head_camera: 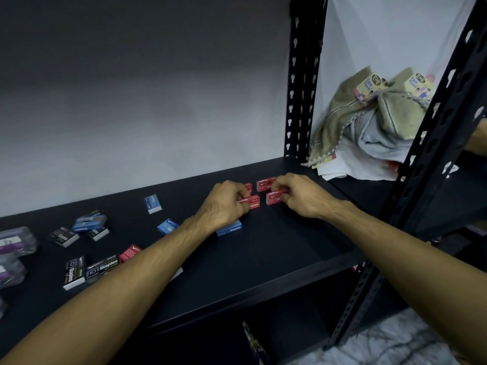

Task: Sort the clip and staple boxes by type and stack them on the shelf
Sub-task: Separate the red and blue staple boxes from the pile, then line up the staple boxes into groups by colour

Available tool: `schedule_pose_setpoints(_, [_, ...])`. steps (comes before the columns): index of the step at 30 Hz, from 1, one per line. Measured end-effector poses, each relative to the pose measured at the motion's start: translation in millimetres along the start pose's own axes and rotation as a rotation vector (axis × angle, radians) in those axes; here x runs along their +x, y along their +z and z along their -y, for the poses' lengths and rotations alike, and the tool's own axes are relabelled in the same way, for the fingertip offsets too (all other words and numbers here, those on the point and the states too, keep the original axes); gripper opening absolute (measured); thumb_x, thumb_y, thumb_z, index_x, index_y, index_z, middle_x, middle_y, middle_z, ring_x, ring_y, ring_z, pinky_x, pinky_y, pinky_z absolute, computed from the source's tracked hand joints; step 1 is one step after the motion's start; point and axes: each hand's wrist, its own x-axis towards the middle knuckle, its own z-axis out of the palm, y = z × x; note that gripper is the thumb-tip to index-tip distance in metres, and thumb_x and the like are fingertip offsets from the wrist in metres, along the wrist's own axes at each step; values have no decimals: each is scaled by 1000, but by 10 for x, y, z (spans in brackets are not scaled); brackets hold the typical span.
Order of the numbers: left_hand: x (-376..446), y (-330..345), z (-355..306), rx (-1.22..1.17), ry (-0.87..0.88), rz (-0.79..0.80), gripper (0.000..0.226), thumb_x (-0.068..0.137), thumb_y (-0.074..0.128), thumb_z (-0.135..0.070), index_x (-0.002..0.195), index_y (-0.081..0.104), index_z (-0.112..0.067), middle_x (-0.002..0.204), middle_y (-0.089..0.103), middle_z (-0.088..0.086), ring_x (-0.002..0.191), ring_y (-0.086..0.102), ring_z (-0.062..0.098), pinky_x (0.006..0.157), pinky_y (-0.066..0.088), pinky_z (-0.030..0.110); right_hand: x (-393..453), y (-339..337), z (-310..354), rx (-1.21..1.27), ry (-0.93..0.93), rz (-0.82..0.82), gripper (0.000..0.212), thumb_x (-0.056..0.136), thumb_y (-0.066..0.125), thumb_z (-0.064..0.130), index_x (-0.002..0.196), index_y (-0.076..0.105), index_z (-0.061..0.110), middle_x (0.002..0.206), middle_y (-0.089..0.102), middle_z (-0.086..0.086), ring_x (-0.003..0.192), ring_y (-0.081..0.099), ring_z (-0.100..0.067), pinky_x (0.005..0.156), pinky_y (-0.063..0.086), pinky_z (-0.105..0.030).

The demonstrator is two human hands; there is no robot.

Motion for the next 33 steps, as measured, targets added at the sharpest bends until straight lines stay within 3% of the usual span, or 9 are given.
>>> schedule_pose_setpoints(5, [-17, -24, 8, 9, 32, -33, 27, 83, 77, -26, 107, 69, -21, 83, 63, -12, 73, 58, 1, 63, 42, 12, -15, 15, -19, -53, 6, -16, 33, 91, 64, 14, 121, 62, 26, 109, 47, 7, 96, 51, -11, 87, 45, -28])
schedule_pose_setpoints(11, [-141, -189, 68, -19, 54, -131, 38, 83, 72, -44, 115, 64, -25, 86, 63, -12, 78, 62, 4, 71, 50, 24, -63, -85, 65, -111, 38, -55, 41, 85, 68, 31, 125, 57, 29, 113, 43, 10, 90, 54, -9, 86, 51, -37])
schedule_pose_setpoints(15, [-313, -418, 218, 2, 49, -163, 33, 85, 70, -44, 113, 66, -26, 86, 64, -9, 79, 62, 7, 71, 52, 27, -52, -149, 251, -126, 6, -172, 37, 86, 66, 29, 122, 60, 23, 124, 48, 1, 101, 56, -17, 88, 51, -40])
schedule_pose_setpoints(18, [-496, -629, 413, 29, 19, -148, 25, 87, 68, -41, 107, 68, -26, 87, 65, -10, 78, 61, 3, 67, 47, 19, -29, -129, 483, -122, -47, -218, 32, 88, 64, 28, 120, 62, 22, 122, 50, 2, 98, 57, -16, 85, 52, -39])
schedule_pose_setpoints(20, [-654, -787, 562, 41, 8, -137, 20, 88, 68, -39, 103, 69, -26, 84, 65, -11, 75, 59, 1, 63, 43, 15, -19, -76, 676, -116, -93, -211, 28, 89, 63, 29, 117, 62, 24, 118, 50, 4, 92, 57, -13, 80, 51, -36])
schedule_pose_setpoints(26, [-1196, -1241, 981, 118, -94, -122, 11, 87, 69, -36, 96, 69, -29, 87, 69, -12, 82, 64, 6, 74, 49, 25, -8, 248, 1322, -89, -229, -130, 23, 90, 60, 32, 112, 63, 27, 110, 52, 7, 97, 53, -13, 83, 49, -37])
schedule_pose_setpoints(33, [-1790, -1688, 1325, 251, -193, -87, 11, 89, 69, -31, 97, 71, -25, 86, 69, -11, 82, 63, 6, 71, 44, 15, -45, 742, 2093, -30, -384, -6, 19, 90, 59, 33, 108, 63, 28, 99, 49, 11, 98, 53, -12, 80, 46, -34])
